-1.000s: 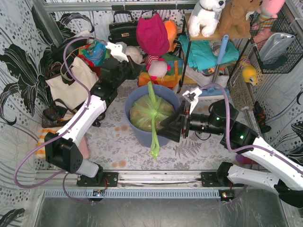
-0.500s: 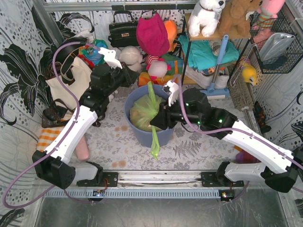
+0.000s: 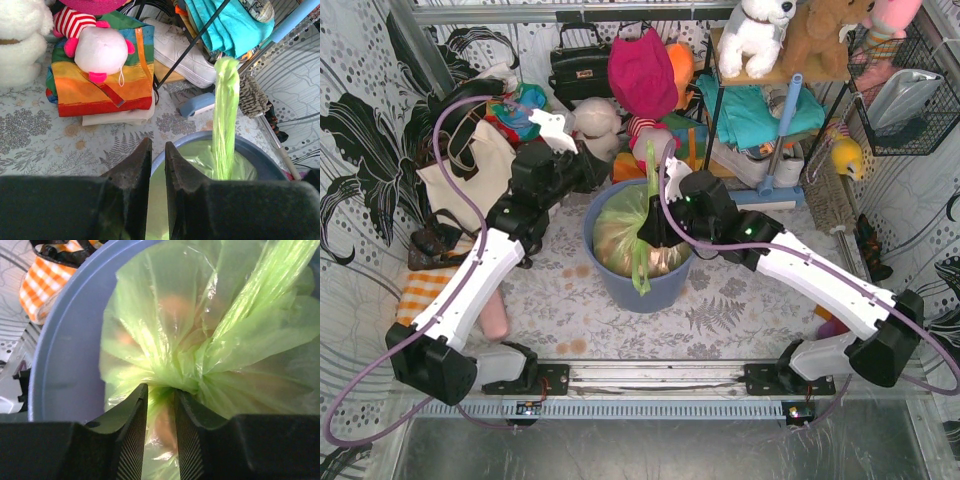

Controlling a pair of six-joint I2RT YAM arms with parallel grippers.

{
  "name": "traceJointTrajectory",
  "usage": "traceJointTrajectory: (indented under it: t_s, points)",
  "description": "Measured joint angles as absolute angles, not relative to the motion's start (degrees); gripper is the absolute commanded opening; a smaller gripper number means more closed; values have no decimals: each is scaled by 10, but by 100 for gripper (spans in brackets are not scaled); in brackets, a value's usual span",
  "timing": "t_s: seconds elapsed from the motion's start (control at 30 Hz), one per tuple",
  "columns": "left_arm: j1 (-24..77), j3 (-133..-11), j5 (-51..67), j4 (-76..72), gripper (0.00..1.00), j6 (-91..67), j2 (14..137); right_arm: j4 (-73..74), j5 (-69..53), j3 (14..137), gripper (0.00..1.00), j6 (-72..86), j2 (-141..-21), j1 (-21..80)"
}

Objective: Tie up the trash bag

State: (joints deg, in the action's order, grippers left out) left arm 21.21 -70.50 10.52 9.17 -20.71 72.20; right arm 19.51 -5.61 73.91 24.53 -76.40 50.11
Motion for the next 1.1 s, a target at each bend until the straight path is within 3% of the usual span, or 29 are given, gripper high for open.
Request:
traceJointTrajectory:
  t_s: [0.37,0.5,0.7,0.8,0.9,1.1]
  points:
    - [212,-691,88,104,27,-198,692,189,-84,775,33,243,-762,485]
    - [212,-667,54,100,31,-194,674,210,-64,814,41,231,-714,482]
    - [205,-589,-39,73,52,-194,636,226,55,832,50,185,-660,427]
    - [175,-522,-115,44,99,-196,618,213,126,774,69,146,-661,324]
    - [149,-450,-174,-3,98,-210,597,158,164,675,99,123,-656,249]
    - [127,-318,-305,-100,98,-211,594,44,237,476,97,110,-674,136]
